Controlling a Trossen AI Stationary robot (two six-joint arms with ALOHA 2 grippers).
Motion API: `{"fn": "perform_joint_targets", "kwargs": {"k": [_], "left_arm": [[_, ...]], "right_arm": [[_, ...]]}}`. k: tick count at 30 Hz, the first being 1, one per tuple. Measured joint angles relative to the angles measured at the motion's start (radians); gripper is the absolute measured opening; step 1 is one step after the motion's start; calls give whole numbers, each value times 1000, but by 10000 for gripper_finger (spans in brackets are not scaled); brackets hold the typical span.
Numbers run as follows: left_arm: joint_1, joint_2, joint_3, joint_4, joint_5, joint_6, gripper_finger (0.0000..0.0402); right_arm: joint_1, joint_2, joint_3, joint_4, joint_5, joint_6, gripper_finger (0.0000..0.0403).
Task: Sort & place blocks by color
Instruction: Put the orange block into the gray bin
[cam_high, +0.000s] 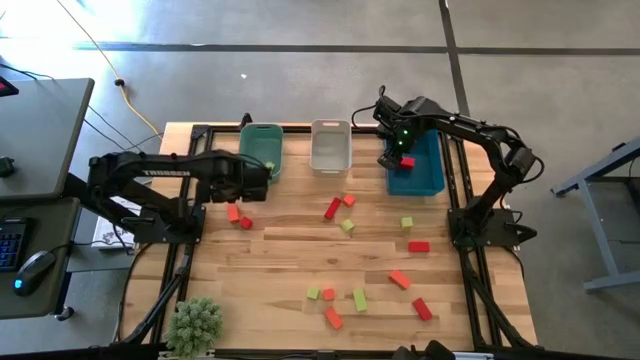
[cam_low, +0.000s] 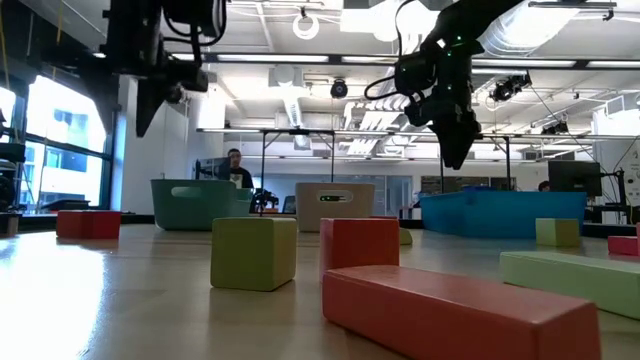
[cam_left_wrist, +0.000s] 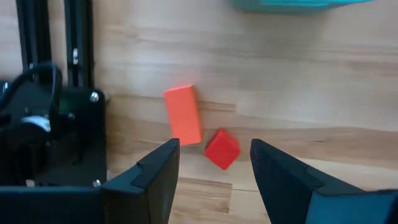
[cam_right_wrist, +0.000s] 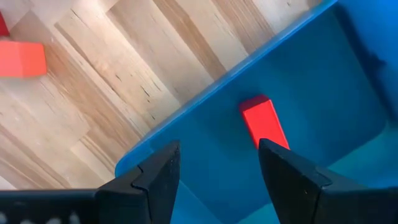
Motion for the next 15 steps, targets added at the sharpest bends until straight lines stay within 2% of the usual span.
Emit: {"fn": "perform_joint_targets", "kwargs": {"k": [8, 15], "left_arm": [[-30, 0, -108, 12, -2, -106, 186], [-30, 0, -202, 115, 27, -139, 186]], "right_arm": [[0, 0, 0, 12, 0, 0, 204], [0, 0, 0, 15, 0, 0, 204]]}}
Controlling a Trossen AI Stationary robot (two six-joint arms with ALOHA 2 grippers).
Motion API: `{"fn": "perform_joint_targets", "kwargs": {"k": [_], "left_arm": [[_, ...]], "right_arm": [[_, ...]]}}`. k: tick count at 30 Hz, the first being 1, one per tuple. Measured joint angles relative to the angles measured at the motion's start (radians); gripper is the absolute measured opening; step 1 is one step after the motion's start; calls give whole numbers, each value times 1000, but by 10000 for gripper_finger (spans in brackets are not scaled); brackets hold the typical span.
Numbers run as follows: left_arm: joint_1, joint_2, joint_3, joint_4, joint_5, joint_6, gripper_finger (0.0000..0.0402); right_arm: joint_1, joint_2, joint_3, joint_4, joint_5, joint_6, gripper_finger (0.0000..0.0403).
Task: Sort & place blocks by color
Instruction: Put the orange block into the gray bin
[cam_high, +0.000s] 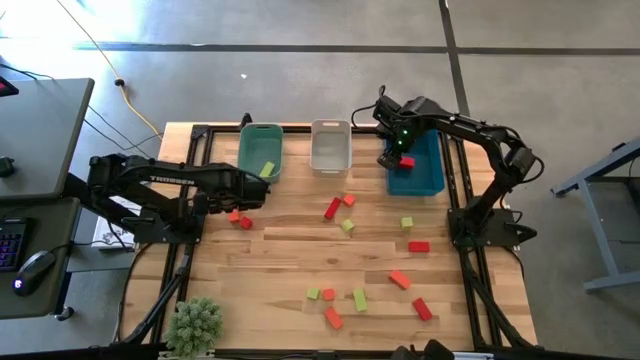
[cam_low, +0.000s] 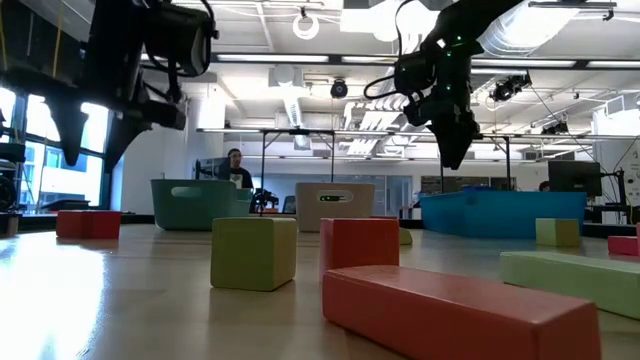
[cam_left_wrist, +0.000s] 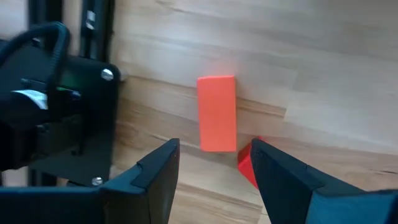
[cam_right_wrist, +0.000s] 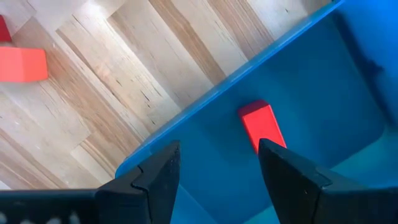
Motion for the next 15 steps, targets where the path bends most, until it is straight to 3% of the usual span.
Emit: {"fn": "perform_joint_targets", "kwargs": {"k": [15], "left_arm": [[1, 0, -162, 189, 59, -20, 186]], "right_arm": [[0, 0, 0, 3, 0, 8, 204]]}}
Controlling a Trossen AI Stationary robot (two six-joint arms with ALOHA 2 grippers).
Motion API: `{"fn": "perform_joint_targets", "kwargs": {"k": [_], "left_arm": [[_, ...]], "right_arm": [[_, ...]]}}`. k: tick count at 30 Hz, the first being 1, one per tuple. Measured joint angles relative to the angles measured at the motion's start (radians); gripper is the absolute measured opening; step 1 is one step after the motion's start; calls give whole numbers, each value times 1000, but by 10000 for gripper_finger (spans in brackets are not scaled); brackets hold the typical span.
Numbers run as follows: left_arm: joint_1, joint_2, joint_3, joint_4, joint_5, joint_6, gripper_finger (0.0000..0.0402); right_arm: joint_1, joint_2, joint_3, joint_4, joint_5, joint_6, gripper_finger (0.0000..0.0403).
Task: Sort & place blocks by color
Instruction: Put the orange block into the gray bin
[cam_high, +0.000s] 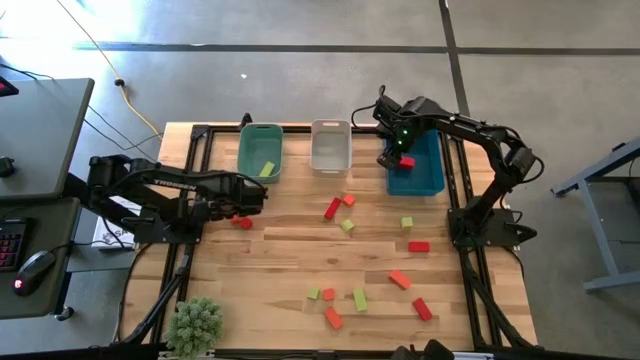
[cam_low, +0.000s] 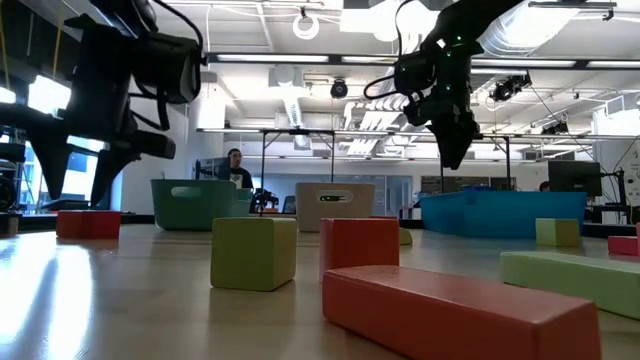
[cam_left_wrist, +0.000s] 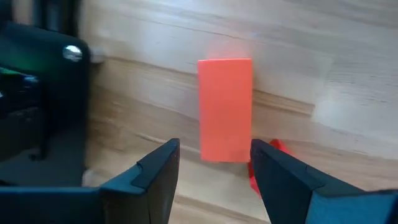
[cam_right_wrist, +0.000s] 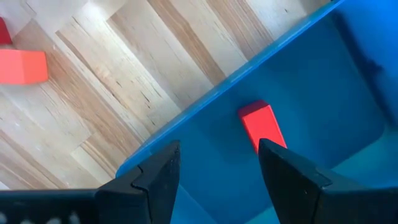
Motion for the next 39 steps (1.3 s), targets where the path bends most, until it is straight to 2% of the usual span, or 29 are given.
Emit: {"fn": "perform_joint_targets", "kwargs": {"k": [11, 20, 28, 34, 36, 39], "left_arm": [[1, 0, -58, 55, 0, 0, 186], [2, -1, -153, 228, 12, 0, 186], [1, -3, -170, 239, -10, 45, 183], [1, -3, -170, 245, -21, 137, 133], [1, -4, -169, 243, -22, 176, 111], [2, -4, -169, 243, -14, 236, 105]], "right_arm": [[0, 0, 0, 21, 0, 3, 204], [0, 0, 0, 28, 0, 3, 204], [0, 0, 0, 30, 0, 29, 204], [2, 0, 0, 30, -10, 55, 204], [3, 0, 0, 29, -36, 54, 204], [3, 0, 0, 31, -101, 53, 204]]}}
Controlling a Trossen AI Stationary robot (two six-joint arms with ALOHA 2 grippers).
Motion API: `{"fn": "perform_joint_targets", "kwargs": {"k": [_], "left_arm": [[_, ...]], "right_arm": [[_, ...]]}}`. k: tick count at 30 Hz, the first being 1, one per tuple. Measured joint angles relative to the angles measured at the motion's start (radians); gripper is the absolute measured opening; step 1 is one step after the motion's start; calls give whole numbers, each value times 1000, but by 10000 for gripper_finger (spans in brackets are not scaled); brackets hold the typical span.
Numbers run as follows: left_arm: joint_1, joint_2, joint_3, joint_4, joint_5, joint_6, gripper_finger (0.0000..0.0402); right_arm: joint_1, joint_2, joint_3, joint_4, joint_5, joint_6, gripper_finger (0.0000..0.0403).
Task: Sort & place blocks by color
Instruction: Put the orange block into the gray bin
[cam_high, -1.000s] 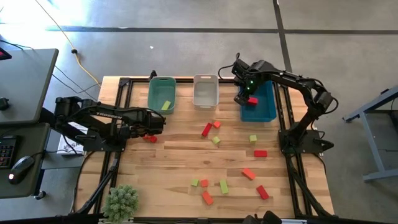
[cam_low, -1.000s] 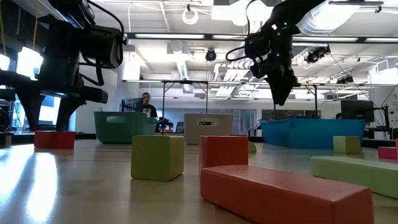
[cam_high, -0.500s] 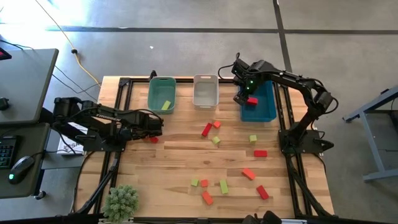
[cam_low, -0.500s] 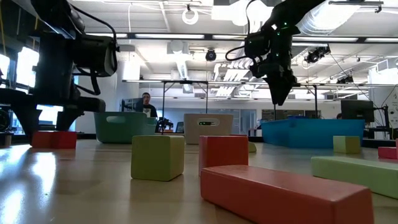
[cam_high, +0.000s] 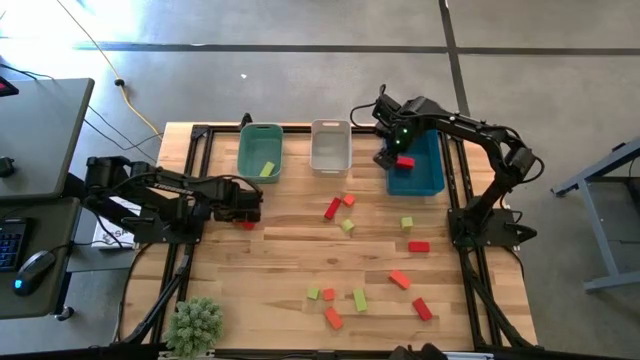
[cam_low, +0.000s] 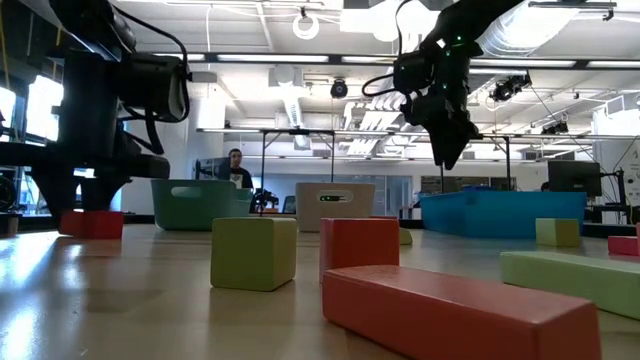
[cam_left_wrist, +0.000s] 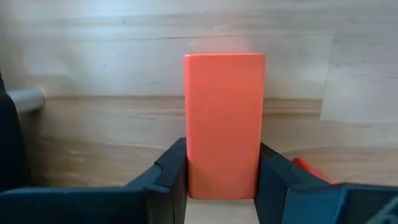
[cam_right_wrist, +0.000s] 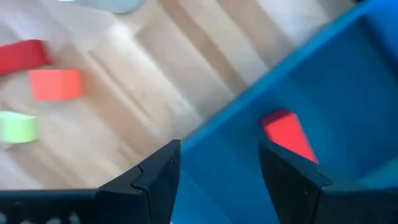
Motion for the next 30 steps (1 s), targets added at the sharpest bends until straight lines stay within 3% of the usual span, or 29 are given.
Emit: {"fn": "perform_joint_targets", "kwargs": {"k": [14, 23, 30], "left_arm": [[0, -104, 67, 15, 9, 267, 105], [0, -234, 68, 64, -15, 397, 105], [0, -331, 68, 227, 27, 508, 105]], "right_arm": [[36, 0, 0, 47, -224, 79, 204], [112, 0, 0, 245, -387, 229, 204], [200, 0, 0, 423, -392, 229, 204]]}}
